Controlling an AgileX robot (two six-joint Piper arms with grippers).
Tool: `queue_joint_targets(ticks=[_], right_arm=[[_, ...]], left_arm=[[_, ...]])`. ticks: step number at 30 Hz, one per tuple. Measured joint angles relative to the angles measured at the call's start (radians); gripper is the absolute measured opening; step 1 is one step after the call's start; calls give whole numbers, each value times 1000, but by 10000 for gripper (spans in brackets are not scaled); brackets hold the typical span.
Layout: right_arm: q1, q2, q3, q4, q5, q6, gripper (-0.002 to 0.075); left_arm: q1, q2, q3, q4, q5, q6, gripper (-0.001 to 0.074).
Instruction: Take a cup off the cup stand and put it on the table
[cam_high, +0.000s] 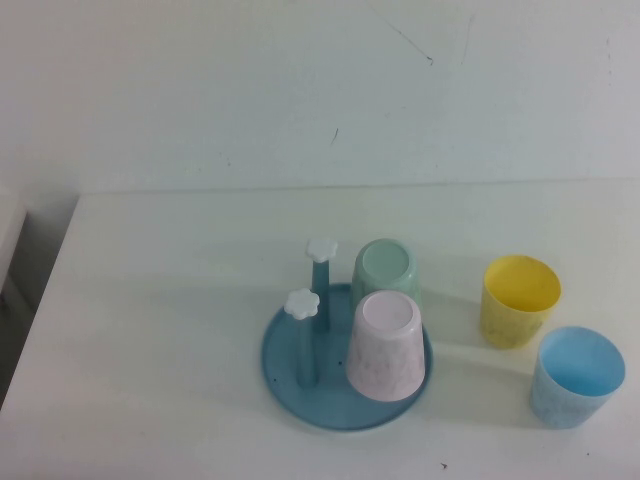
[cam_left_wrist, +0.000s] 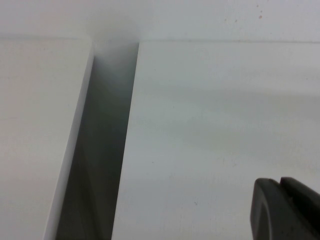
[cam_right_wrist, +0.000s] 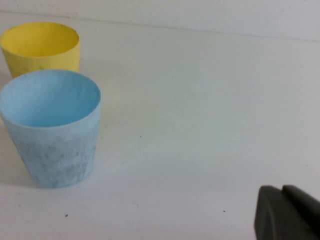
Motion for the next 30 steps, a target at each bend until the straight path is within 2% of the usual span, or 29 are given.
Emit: queue_joint_targets(ticks=[22,30], right_arm=[[0,0,0,0,0,0,-3],[0,0,6,0,-94,0,-3]], left_arm=[[0,0,0,0,-2,-4,-3],[0,0,6,0,-136,-4,-3]])
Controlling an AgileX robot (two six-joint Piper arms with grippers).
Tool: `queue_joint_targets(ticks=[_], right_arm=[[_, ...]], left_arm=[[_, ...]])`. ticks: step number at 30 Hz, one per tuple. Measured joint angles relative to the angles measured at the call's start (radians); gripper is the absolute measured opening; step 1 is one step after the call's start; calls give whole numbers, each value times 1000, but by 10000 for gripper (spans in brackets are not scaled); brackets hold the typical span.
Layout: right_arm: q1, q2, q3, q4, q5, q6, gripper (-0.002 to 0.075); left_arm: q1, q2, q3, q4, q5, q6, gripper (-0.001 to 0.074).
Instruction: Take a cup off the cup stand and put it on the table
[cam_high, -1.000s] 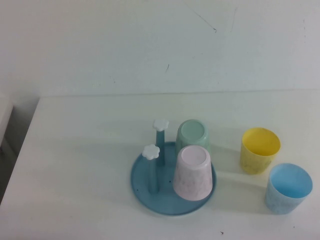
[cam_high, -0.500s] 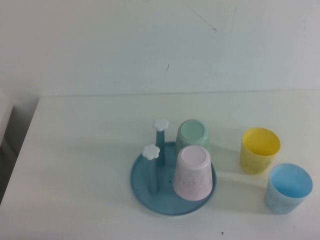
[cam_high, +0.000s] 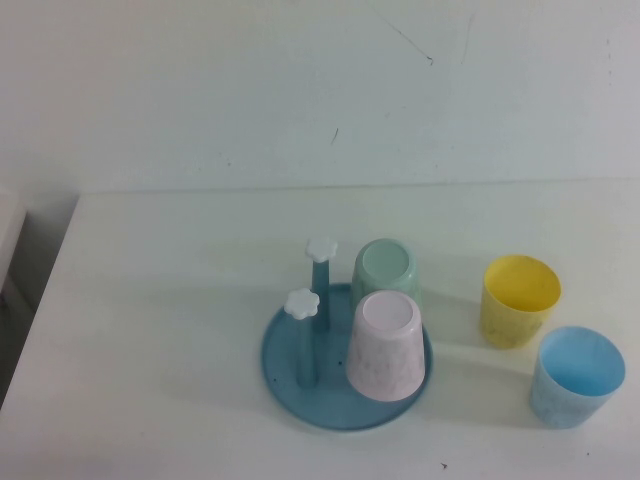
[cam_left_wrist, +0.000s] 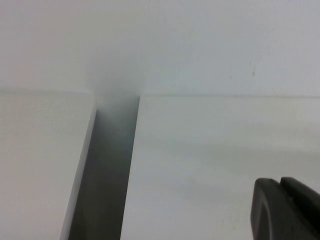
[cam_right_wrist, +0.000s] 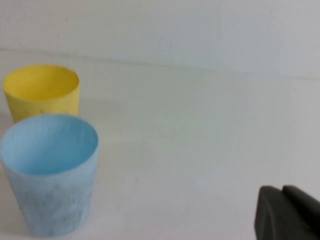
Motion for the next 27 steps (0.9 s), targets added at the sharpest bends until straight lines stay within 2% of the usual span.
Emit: queue_joint_targets(ticks=[4,10,14,18,27], right_arm=[[0,0,0,0,-162,0,-3],[0,0,0,-2,-515,0,-3],[0,0,0,-2,-650,0,-3],[0,0,0,-2,-706,0,-3],[0,0,0,-2,-694,-2,-3]], left_arm=[[0,0,0,0,-147,2,-3],[0,0,0,0,-454,2,-3],[0,0,0,0,-549,2,-3],[0,0,0,0,-560,2,-2],[0,0,0,0,-555,2,-3]])
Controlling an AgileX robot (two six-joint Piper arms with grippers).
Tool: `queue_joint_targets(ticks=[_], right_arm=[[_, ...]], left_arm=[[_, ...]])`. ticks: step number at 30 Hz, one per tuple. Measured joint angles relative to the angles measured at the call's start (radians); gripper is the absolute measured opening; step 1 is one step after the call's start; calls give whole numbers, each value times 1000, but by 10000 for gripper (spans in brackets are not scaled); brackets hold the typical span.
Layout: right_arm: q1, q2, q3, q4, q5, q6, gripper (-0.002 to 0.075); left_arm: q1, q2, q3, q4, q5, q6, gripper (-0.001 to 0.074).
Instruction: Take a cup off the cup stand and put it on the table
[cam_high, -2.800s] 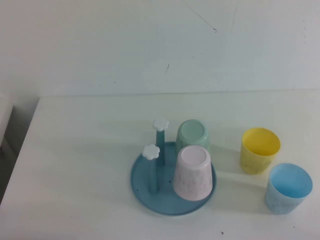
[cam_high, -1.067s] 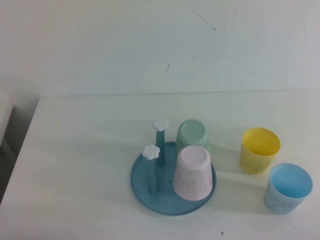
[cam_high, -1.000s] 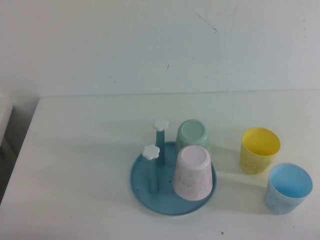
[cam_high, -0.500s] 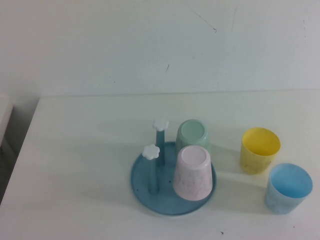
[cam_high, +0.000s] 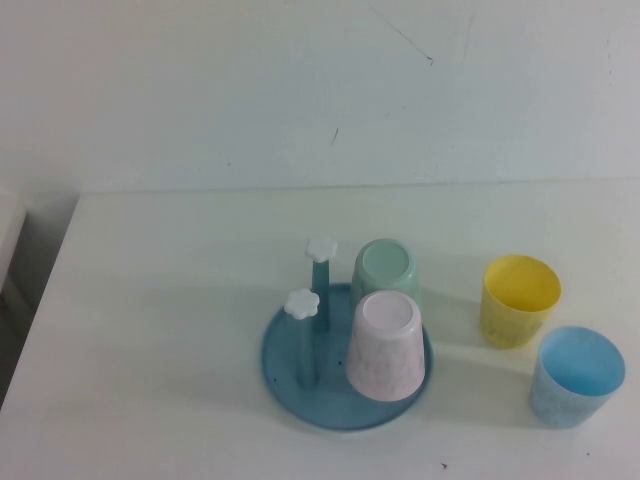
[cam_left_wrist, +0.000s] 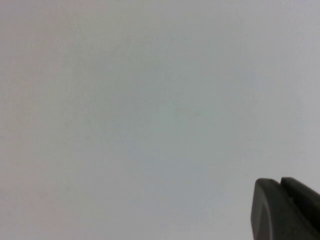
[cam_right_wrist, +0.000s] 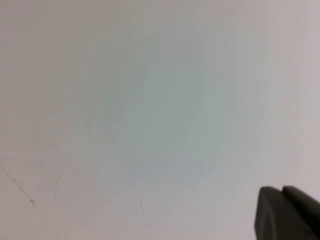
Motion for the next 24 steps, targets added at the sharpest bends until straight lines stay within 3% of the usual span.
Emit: queue_joint_targets(ticks=[3,6,14,18,24], right_arm=[[0,0,0,-16,40,0,-3],[0,0,-53,-56,209,-1,-3],[0,77,-368,-74,815,-13,-3],[0,216,-517,19,1019,-117,-3],[0,463,-685,295,1208,-370,-3]], left_arm=[[0,0,0,0,9,-11,-3],[0,0,0,0,43,-80,-3],[0,15,-230,2,482,-153,-3],[0,109,-384,-39,705,-125,-3],[0,316,-544,-221,943,90,-3]])
